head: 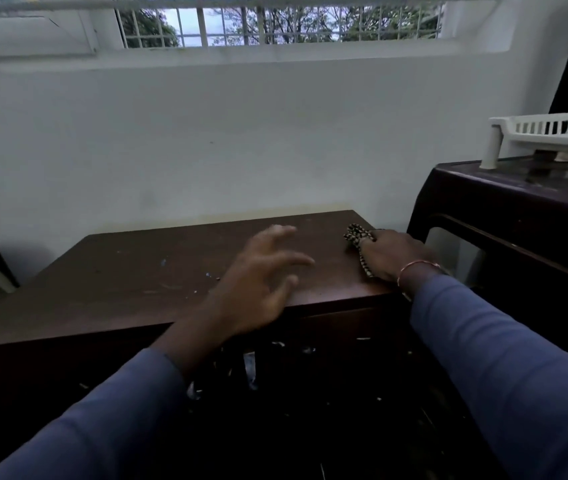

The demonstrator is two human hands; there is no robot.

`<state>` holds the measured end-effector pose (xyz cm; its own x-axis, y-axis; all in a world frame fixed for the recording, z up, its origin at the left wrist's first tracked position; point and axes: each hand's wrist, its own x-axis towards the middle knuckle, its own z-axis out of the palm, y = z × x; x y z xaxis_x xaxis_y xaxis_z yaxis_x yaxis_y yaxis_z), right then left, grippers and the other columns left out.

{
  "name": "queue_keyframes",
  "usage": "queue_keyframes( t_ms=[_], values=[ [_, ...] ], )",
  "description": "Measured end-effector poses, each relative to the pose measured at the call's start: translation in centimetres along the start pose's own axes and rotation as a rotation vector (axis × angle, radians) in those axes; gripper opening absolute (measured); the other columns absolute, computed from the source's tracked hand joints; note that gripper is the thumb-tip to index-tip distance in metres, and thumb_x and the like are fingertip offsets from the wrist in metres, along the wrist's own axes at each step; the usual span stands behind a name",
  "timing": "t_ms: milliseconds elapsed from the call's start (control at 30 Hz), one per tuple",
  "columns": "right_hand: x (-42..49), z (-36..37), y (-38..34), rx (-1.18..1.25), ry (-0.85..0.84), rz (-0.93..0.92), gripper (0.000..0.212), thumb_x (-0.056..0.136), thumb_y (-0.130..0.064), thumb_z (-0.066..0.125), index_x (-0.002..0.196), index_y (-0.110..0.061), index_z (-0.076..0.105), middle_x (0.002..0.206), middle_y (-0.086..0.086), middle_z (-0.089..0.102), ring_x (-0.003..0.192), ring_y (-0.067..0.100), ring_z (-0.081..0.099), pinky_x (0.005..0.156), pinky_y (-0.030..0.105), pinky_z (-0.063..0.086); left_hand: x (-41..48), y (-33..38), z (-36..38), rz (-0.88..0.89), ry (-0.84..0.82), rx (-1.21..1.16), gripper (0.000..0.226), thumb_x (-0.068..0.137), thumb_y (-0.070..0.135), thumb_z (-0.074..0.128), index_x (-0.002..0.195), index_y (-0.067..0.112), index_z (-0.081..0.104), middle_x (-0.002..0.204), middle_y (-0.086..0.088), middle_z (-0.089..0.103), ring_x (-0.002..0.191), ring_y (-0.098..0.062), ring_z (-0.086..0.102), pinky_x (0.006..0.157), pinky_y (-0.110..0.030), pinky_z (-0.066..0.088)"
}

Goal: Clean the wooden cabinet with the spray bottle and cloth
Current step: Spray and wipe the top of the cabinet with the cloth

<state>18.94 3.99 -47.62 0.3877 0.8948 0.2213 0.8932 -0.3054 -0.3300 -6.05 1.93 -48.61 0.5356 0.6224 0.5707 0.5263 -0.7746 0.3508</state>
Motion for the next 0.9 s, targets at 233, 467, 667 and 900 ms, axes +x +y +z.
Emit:
queue_keyframes(
  t_ms=[233, 467, 667, 900],
  values=[
    [-0.2, -0.1, 0.1, 0.014, 0.003, 0.000, 0.048, 0.093, -0.046, 0.031, 0.128, -0.025, 0.057, 0.131, 0.013, 0.058, 0.116, 0.035, 0.055, 0.089, 0.037, 0.041, -0.2, 0.4, 0.9, -0.335, -0.011, 0.172, 0.088, 0.081, 0.077, 0.024, 0.155, 0.028, 0.021, 0.165, -0.003, -0.002, 0.151, -0.017, -0.011, 0.123, -0.044, 0.001],
    [0.2, 0.2, 0.0, 0.000, -0.029, -0.001, 0.052, 0.091, -0.051, 0.028, 0.130, -0.029, 0.056, 0.136, 0.009, 0.055, 0.120, 0.033, 0.054, 0.097, 0.039, 0.042, 0.8, -0.7, 0.1, -0.428, 0.357, -0.117, 0.018, 0.094, 0.018, 0.059, 0.104, 0.011, 0.072, 0.114, -0.005, 0.069, 0.108, -0.016, 0.061, 0.093, -0.026, 0.045],
    [-2.3, 0.4, -2.0, -0.155, -0.171, -0.372, 0.058, 0.093, -0.064, 0.021, 0.146, -0.043, 0.030, 0.158, -0.001, 0.028, 0.145, 0.023, 0.027, 0.118, 0.045, 0.022, 2.4, -0.8, -0.3, -0.418, 0.461, -0.205, 0.023, 0.089, 0.031, 0.069, 0.074, 0.014, 0.067, 0.065, 0.011, 0.061, 0.057, 0.001, 0.053, 0.057, -0.018, 0.042],
    [0.6, 1.5, -3.0, -0.207, -0.170, -0.242, 0.079, 0.081, -0.071, 0.005, 0.150, -0.037, 0.023, 0.159, 0.002, 0.025, 0.145, 0.027, 0.025, 0.117, 0.049, 0.020, 2.8, -1.8, 1.0, -0.596, 0.599, -0.384, 0.051, 0.102, 0.045, 0.038, 0.064, 0.015, 0.054, 0.053, 0.006, 0.045, 0.058, -0.022, 0.046, 0.060, -0.032, 0.037]
  ],
)
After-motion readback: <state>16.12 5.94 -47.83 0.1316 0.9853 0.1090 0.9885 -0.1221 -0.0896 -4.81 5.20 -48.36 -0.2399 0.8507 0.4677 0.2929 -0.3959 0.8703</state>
